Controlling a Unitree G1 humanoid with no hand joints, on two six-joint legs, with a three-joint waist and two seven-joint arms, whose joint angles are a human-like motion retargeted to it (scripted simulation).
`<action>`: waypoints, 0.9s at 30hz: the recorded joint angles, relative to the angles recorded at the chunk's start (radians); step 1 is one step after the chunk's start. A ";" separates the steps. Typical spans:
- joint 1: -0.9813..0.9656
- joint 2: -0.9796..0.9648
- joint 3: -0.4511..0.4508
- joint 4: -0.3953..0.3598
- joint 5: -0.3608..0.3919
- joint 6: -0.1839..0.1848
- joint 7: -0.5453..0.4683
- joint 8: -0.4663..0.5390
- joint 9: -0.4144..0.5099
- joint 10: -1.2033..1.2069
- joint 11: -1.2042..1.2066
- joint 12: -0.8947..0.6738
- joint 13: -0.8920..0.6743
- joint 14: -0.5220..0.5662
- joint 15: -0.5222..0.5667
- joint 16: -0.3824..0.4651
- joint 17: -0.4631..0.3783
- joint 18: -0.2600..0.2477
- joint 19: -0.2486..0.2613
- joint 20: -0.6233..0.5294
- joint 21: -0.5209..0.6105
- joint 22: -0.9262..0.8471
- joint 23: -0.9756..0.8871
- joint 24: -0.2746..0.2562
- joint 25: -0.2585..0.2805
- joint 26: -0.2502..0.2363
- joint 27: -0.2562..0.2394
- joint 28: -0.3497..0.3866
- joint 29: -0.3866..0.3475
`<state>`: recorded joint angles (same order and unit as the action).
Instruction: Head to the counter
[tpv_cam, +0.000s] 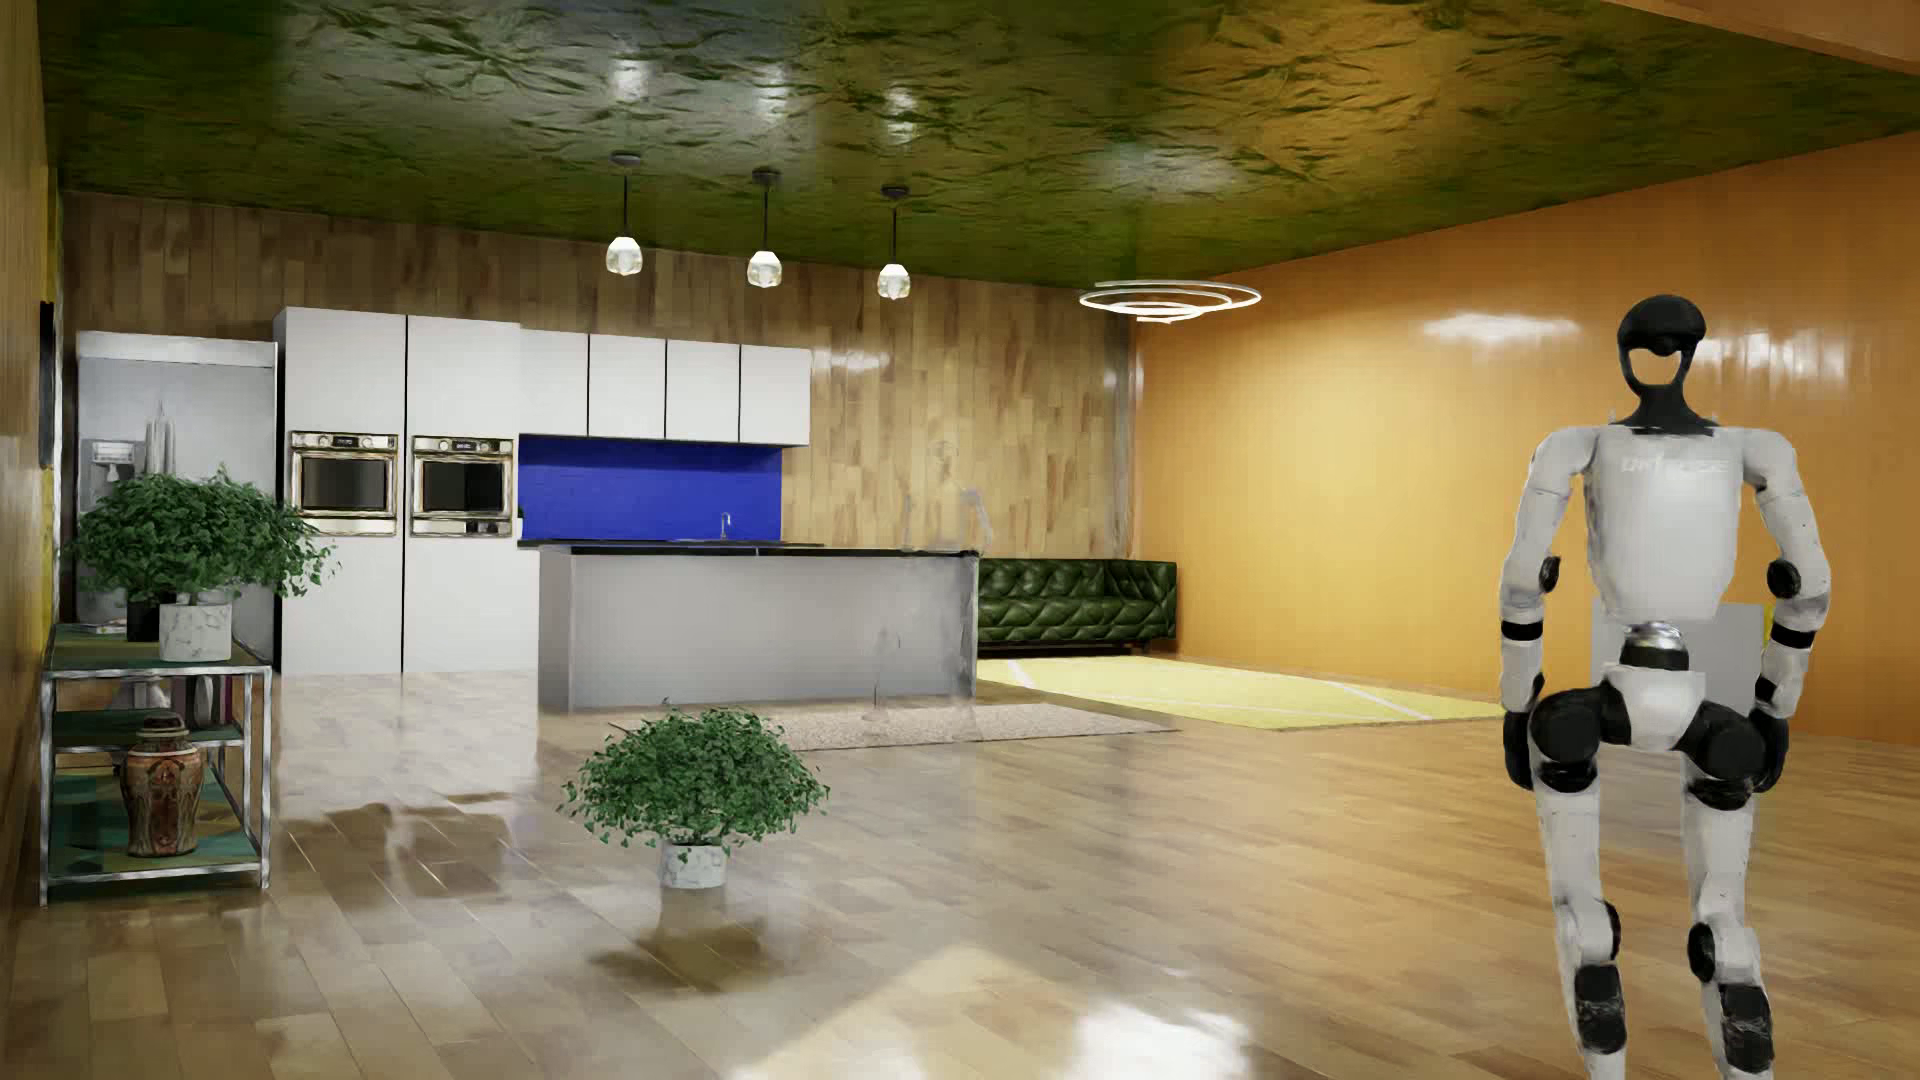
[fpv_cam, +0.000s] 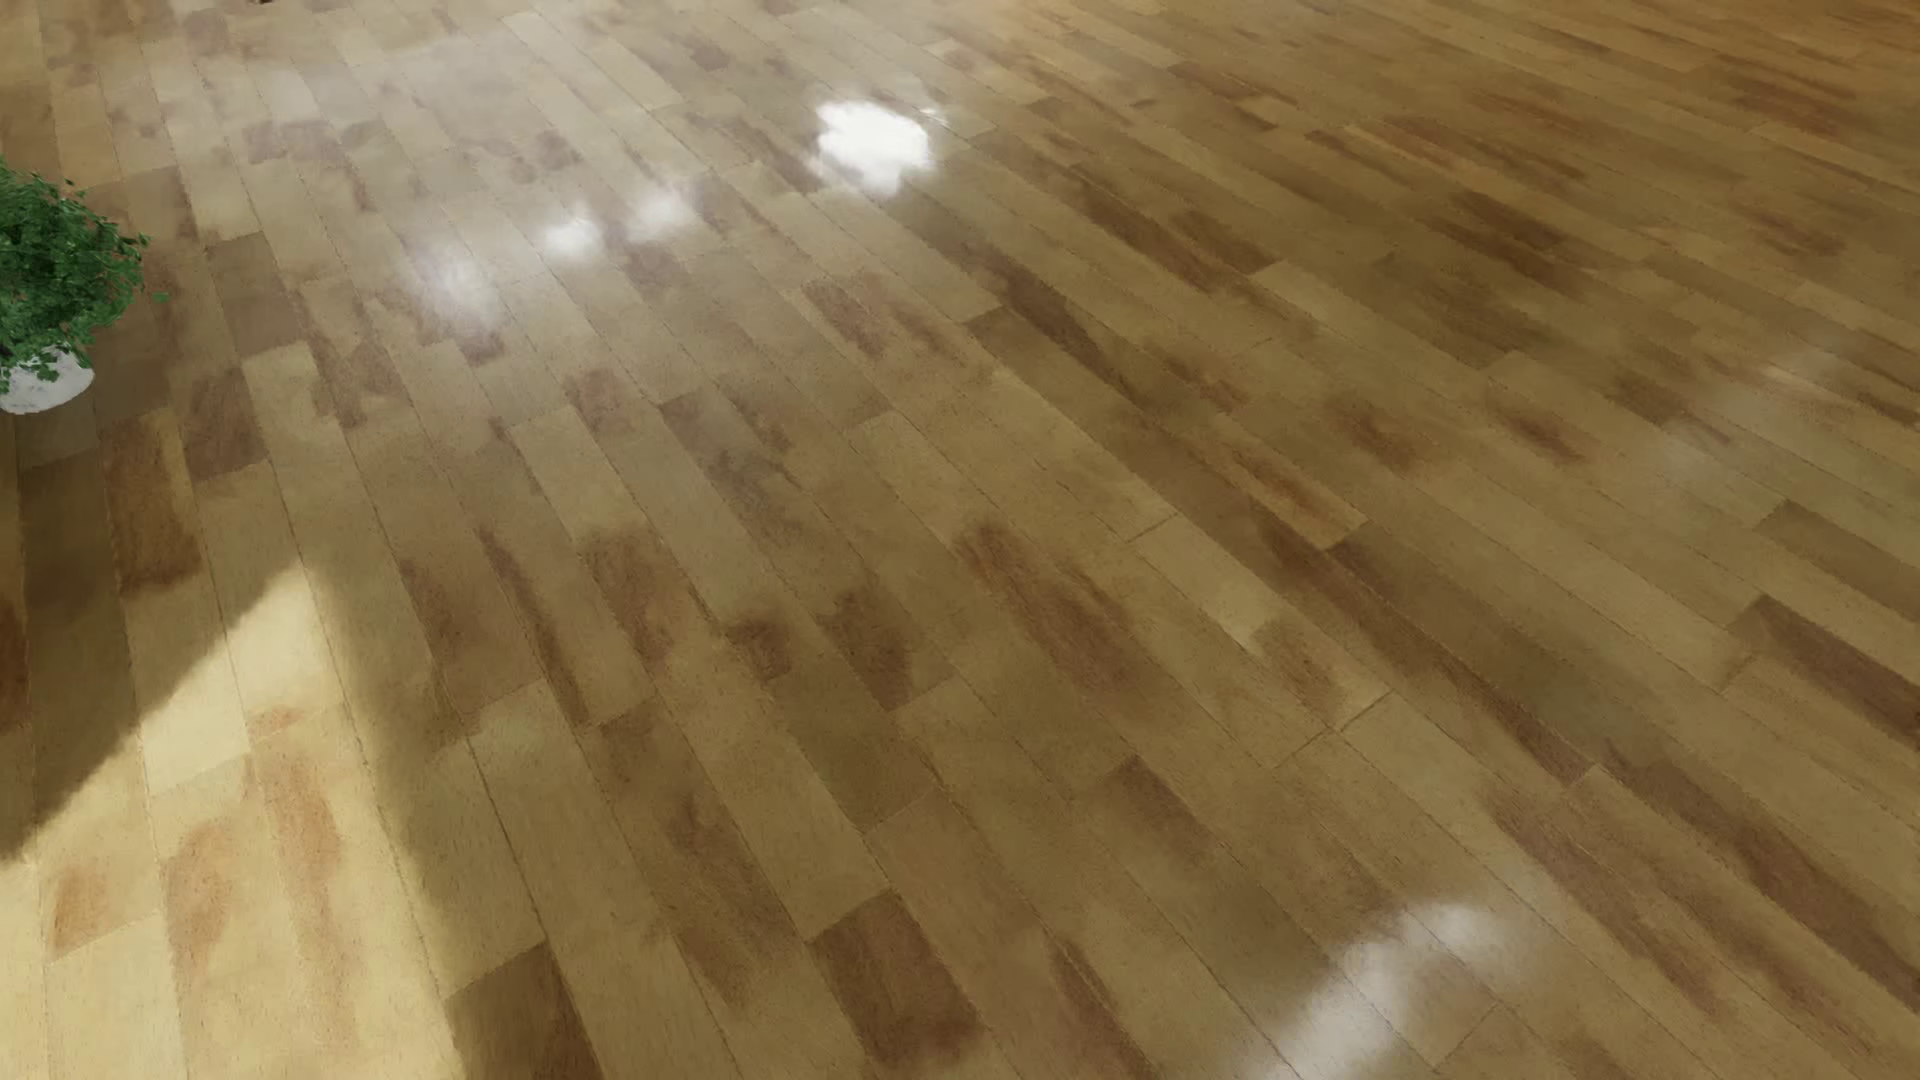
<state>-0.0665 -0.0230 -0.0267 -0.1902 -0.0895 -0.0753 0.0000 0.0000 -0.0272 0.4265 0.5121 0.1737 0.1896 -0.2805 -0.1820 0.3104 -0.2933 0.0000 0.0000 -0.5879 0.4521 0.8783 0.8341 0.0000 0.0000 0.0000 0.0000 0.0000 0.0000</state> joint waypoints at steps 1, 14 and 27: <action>-0.006 -0.005 -0.002 -0.003 0.002 0.000 0.000 0.000 0.001 0.003 0.000 0.000 0.003 0.014 -0.016 -0.002 -0.003 0.000 0.000 -0.004 0.007 -0.008 -0.002 0.000 0.000 0.000 0.000 0.000 0.000; 0.281 -0.511 -0.188 0.030 -0.010 0.040 0.000 0.000 0.118 -0.032 0.229 -0.101 0.128 -0.207 0.049 0.036 -0.038 0.000 0.000 -0.041 0.027 -0.059 0.116 0.000 0.000 0.000 0.000 0.000 0.000; -0.175 -0.131 -0.031 0.113 0.084 0.033 0.000 0.000 0.143 0.840 0.211 0.056 0.074 0.381 -0.169 0.028 -0.034 0.000 0.000 -0.080 0.034 0.026 0.076 0.000 0.000 0.000 0.000 0.000 0.000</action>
<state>-0.2411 -0.1544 -0.0579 -0.0775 -0.0054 -0.0419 0.0000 0.0000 0.1161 1.2662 0.7226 0.2301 0.2633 0.1002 -0.3515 0.3379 -0.3269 0.0000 0.0000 -0.6681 0.4866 0.9041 0.9101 0.0000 0.0000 0.0000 0.0000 0.0000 0.0000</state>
